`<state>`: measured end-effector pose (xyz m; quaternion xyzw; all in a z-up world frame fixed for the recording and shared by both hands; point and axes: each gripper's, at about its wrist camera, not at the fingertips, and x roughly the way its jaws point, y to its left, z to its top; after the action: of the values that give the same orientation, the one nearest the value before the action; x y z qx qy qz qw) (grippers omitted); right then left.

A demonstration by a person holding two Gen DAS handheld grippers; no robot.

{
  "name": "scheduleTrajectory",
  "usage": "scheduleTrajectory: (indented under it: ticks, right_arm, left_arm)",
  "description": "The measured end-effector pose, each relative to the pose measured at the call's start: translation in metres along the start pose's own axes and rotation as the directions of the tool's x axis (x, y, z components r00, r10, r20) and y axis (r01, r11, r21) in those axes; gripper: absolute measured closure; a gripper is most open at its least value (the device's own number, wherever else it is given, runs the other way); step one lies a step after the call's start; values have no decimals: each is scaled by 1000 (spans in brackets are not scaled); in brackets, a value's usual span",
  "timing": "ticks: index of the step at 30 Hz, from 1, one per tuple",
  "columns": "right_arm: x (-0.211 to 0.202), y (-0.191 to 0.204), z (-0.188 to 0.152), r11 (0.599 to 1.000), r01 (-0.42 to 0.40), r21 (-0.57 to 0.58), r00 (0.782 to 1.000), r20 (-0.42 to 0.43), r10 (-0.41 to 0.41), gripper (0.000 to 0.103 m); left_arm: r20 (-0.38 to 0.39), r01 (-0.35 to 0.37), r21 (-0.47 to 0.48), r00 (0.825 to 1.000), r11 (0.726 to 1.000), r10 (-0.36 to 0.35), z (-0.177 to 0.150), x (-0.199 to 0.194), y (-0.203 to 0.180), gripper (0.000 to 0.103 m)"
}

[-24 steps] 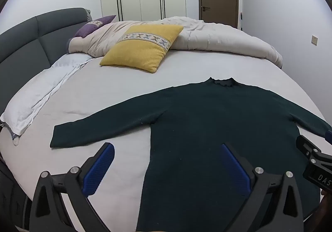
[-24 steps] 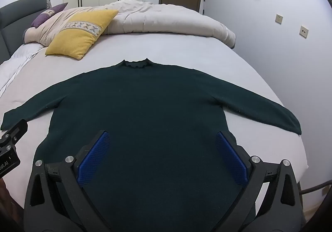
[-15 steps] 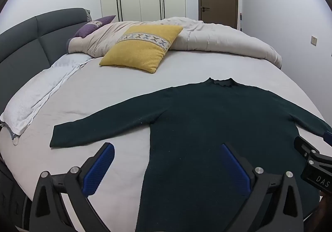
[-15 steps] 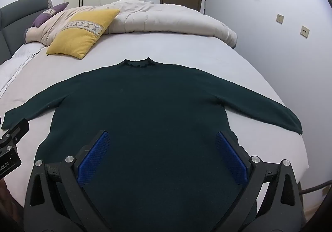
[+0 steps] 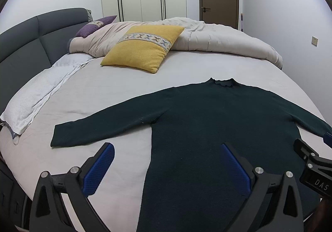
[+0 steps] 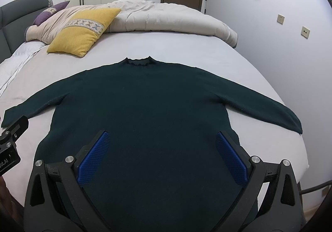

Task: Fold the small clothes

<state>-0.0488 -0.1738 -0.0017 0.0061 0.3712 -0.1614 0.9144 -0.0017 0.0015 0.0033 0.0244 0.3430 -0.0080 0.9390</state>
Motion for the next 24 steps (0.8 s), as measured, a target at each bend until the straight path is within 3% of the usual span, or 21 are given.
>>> scheduleTrajectory:
  ticks: [24]
  right_arm:
    - [2,2,0,1000,-1,2,1000,-1,1,0]
  left_arm:
    - [2,1,-3,1000,1000,-1,2,-2,-1,0]
